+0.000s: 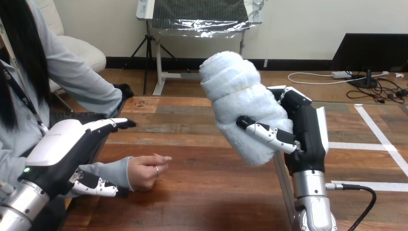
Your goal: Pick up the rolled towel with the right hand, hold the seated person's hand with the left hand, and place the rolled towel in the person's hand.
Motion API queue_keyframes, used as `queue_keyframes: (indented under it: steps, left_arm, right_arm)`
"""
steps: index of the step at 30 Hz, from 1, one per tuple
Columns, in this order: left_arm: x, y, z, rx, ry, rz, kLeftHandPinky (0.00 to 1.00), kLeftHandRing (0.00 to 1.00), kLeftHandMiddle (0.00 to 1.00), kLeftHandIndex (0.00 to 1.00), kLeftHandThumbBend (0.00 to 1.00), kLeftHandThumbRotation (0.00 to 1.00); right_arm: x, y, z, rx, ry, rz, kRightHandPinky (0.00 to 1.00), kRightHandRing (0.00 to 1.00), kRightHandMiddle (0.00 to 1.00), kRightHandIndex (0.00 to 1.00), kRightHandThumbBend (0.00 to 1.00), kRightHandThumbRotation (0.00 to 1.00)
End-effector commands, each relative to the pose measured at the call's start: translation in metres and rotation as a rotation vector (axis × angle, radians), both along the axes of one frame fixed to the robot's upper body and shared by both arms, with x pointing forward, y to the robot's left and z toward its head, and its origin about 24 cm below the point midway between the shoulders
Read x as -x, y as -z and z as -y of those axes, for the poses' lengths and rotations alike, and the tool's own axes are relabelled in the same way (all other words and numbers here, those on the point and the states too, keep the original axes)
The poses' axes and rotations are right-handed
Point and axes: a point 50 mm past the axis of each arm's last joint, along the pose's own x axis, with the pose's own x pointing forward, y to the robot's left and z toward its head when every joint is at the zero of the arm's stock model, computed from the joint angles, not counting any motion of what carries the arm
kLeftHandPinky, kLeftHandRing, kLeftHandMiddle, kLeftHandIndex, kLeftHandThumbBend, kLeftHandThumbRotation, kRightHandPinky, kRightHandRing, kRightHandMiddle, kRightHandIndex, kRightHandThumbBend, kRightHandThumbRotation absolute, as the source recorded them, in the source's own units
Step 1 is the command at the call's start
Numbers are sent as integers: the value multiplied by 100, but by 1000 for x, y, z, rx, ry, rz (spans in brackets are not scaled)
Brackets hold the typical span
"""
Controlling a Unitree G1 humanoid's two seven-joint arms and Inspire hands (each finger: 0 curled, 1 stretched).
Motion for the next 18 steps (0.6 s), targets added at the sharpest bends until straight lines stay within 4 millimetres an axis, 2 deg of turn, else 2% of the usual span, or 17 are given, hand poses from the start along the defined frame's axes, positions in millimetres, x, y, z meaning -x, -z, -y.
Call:
queue_keyframes:
  steps: [1, 18]
  left_arm:
    - [-15, -20, 0, -33, 24, 72, 73, 76, 78, 77, 100, 13]
    - [-15, -13, 3, -51, 29, 50, 69, 71, 71, 70, 100, 18]
  right_arm:
    - [-10, -26, 0, -30, 11, 136, 36, 42, 50, 50, 78, 0]
    - [-10, -24, 4, -34, 12, 124, 36, 42, 50, 50, 78, 0]
